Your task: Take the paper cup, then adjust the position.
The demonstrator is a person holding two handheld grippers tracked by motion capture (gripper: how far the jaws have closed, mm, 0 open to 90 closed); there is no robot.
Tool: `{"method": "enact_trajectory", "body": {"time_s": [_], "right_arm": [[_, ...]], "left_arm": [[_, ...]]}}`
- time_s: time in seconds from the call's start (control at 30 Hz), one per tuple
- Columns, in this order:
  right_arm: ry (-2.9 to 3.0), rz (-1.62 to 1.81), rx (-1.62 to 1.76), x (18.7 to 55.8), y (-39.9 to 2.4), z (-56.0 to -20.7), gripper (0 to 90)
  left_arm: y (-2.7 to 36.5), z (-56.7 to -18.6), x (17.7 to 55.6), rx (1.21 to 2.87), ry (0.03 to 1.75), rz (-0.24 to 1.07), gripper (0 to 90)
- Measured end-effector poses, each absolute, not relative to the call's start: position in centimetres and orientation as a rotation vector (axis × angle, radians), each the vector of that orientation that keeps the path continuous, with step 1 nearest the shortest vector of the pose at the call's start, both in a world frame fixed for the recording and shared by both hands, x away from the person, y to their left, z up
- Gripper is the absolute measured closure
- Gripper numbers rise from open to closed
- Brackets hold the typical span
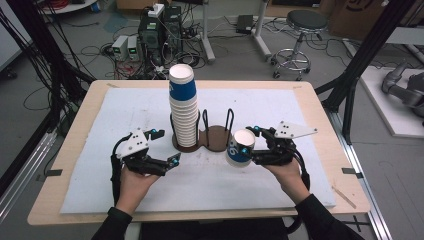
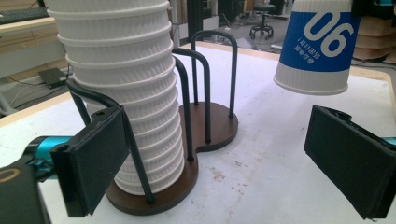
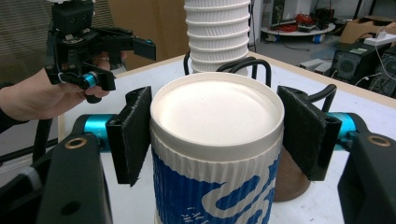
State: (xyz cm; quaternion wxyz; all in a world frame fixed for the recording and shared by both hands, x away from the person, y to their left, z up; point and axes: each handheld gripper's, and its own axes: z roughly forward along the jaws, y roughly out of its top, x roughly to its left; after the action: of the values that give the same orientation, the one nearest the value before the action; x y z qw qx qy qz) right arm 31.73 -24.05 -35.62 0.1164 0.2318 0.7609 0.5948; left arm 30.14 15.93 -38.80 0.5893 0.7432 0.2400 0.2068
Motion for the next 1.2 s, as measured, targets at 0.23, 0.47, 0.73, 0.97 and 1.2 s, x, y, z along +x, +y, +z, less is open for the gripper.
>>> {"method": "enact_trajectory", "body": {"time_s": [0.23,0.47,0.73,0.97,1.2], "right_arm": [[2.232,1.737,0.677,31.8,-23.9,-35.7,30.9],[2.227,1.743,0.677,31.7,-23.9,-35.6,30.9],[2.231,1.748,0.665,31.7,-23.9,-35.6,30.9],[2.25,1.762,0.635,31.5,-23.4,-35.7,30.9],[2.287,1.782,0.585,31.0,-22.5,-35.8,30.9]], "left_arm": [[15.2,-38.9,30.0,1.763,0.545,0.476,6.5],[13.9,-39.1,30.0,1.781,0.496,0.421,6.6],[11.6,-39.6,29.8,1.808,0.428,0.356,6.6],[9.5,-40.1,29.3,1.802,0.386,0.327,6.5],[7.7,-40.7,29.0,1.808,0.336,0.252,6.5]]}}
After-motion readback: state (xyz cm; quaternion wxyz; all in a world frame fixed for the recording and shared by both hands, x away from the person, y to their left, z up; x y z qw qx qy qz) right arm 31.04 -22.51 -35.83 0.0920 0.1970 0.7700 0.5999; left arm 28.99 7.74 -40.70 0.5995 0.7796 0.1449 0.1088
